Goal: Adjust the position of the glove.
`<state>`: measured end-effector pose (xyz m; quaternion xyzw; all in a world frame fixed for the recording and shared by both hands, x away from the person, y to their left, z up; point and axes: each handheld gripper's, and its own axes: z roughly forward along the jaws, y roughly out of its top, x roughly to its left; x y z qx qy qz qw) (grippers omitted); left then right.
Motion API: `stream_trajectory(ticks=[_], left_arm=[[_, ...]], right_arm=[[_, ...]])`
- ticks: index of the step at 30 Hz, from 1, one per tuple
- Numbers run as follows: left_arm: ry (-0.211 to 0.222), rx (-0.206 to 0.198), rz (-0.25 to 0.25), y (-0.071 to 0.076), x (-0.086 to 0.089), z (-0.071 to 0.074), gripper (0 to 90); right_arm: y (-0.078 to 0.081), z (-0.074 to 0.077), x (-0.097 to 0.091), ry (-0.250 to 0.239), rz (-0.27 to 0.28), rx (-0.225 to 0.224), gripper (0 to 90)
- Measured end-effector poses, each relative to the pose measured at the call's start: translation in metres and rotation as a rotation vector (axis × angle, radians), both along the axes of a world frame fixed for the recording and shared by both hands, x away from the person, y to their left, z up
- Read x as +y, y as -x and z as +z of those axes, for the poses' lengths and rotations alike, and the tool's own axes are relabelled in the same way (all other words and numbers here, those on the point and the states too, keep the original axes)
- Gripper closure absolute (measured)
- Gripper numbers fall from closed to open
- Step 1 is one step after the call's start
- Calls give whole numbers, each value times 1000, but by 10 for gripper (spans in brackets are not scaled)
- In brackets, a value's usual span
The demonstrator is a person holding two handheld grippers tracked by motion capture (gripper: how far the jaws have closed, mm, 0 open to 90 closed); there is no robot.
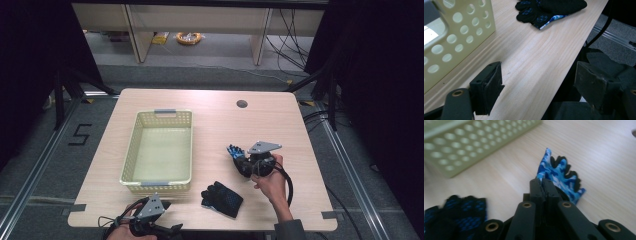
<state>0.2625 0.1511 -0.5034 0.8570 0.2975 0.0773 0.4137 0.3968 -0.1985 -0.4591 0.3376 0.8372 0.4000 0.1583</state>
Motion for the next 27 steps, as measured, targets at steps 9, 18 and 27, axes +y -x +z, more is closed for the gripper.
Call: stream_trajectory(ticks=[9,18,27], left_arm=[[-10,-1,0,-2,-1,-1,218],[-8,10,1,-3,-2,-2,218],[-10,10,3,-4,-1,-3,218]], right_arm=[[33,22,9,-19,184,-62,885],[56,26,13,9,314,-100,884],[72,23,15,27,372,-99,884]])
